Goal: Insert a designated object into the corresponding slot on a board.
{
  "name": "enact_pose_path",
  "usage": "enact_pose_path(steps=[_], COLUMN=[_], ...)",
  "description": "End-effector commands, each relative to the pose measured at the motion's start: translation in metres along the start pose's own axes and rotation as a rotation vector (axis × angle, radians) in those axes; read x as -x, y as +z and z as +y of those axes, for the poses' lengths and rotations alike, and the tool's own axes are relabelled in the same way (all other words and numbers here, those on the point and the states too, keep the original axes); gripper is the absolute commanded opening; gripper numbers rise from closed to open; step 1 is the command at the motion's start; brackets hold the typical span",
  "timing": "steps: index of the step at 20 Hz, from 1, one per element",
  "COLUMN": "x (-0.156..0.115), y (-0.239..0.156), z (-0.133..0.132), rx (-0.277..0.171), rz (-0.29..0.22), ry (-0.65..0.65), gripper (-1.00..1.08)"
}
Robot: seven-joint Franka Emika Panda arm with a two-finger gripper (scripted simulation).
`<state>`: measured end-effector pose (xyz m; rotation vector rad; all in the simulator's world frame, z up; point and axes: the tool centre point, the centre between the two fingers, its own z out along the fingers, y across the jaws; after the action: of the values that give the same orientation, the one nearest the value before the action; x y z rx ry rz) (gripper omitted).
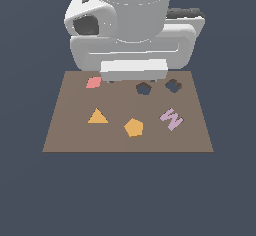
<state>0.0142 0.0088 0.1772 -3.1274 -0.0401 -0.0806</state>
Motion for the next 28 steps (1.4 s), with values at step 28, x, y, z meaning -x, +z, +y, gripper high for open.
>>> enact_pose_path(steps=[28], x=[-0.054], y=[0.115], z=[-0.004], rx=[0.016], rz=[-0.044], ry=[0.157], gripper=[1.0])
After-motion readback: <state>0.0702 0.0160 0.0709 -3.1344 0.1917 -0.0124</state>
